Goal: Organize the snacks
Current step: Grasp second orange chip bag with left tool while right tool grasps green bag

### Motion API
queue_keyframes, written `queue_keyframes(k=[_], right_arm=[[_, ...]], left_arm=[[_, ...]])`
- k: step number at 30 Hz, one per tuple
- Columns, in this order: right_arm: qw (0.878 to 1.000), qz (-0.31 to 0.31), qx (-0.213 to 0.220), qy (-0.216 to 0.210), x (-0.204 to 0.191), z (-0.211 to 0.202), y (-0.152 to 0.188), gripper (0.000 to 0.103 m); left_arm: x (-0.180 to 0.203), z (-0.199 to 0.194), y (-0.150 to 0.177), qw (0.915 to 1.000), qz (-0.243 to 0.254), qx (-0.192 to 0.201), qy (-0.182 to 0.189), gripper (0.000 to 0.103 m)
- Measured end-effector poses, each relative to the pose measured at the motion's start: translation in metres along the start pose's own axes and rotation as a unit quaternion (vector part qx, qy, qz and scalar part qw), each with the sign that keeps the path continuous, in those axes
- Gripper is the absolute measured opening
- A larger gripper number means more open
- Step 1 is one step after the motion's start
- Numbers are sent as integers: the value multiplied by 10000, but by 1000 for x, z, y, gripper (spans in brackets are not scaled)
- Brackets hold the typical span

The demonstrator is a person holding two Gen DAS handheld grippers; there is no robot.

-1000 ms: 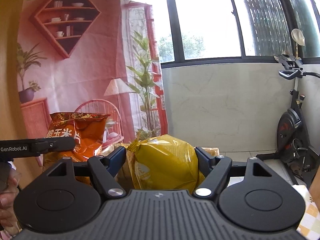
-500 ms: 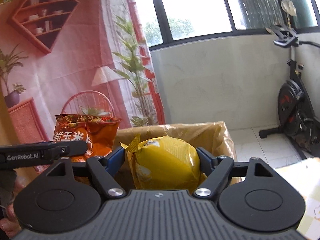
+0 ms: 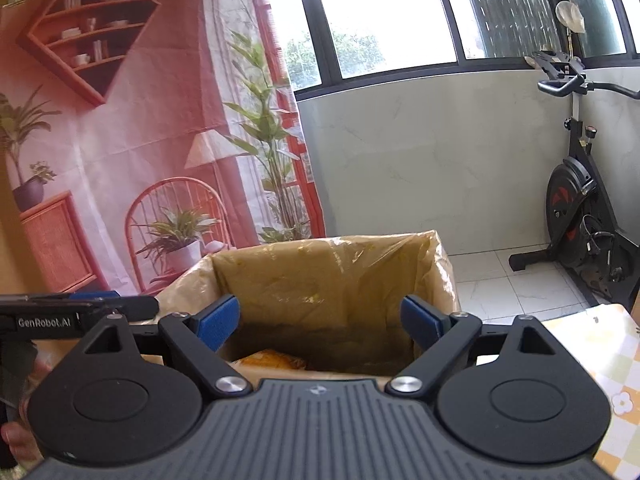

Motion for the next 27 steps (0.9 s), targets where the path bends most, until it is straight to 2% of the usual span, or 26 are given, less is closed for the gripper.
queue_keyframes(k=[5, 13, 18, 22, 27], right_arm=[[10000, -12, 19, -60, -15, -30, 20, 90], [9998, -137, -143, -69, -35, -58, 65, 90], [9971, -555, -524, -38, -51, -50, 89, 89], [9914, -1032, -800, -60, -64, -44, 103, 89], [9871, -1107, -1153, -28, -63, -30, 114, 89]], left_arm=[[-13, -30, 14, 10000, -82, 27, 6, 84], [-30, -48, 56, 9984, -525, -200, 110, 84], [-43, -37, 80, 9952, -843, -493, -19, 84], [-50, -33, 94, 9945, -834, -618, -134, 84], [-53, -26, 111, 9930, -914, -751, -46, 84]])
Point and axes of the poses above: each gripper's, at about its wrist camera, not at the fingertips, and z roughly the way its jaws point, x to its right, y to its underside, the point moved 5 cm from there along z, roughly the way its jaws point, and after that the axes turned 1 degree about -y, right-handed, at the moved point
